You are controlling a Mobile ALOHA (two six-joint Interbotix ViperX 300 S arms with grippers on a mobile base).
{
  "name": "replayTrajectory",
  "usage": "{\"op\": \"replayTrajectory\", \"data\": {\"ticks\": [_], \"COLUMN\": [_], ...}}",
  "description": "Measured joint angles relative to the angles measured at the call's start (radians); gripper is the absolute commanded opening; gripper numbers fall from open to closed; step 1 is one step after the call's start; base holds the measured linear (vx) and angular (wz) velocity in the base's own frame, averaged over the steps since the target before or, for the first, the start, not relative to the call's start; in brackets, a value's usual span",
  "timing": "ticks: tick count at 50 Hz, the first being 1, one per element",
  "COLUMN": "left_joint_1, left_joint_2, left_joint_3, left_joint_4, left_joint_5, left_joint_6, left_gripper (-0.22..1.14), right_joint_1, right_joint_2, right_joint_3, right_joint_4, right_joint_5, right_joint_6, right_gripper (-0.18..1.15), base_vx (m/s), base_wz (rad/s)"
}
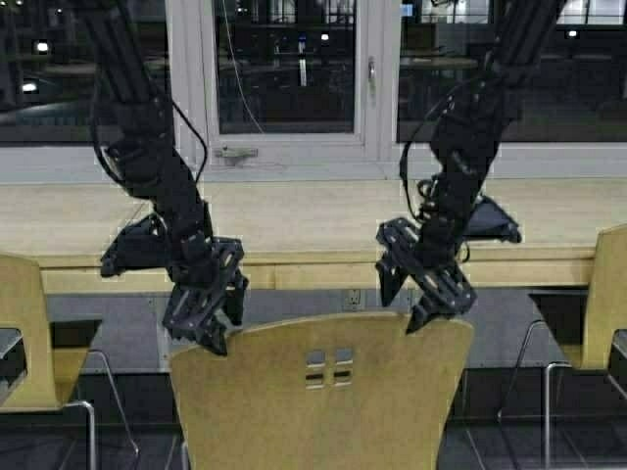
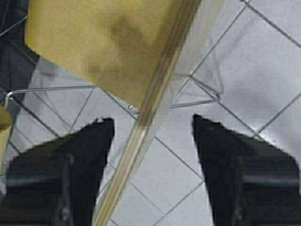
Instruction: Push the chairs under the table
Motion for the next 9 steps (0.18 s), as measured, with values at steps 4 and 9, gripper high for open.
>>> {"op": "replayTrajectory", "data": {"ticks": [4,9], "left_joint_1": [0.011,0.017], "left_joint_2": [0.029,0.063], "left_joint_3": [-0.028,-0.058], "left_joint_4": [0.0,0.0], "left_joint_5": [0.002,0.002], "left_joint_6": [0.0,0.0], "left_gripper": [0.88,0.88], "right_joint_1": [-0.008,-0.02], "right_joint_2": [0.034,0.077], "right_joint_3": [-0.034,-0.078], "right_joint_4": [0.0,0.002], "right_joint_5": [0.0,0.002], "right_joint_6": [-0.009,-0.018], "right_gripper": [0.87,0.87], "base_vx": [0.0,0.0], "base_wz": [0.0,0.0]}}
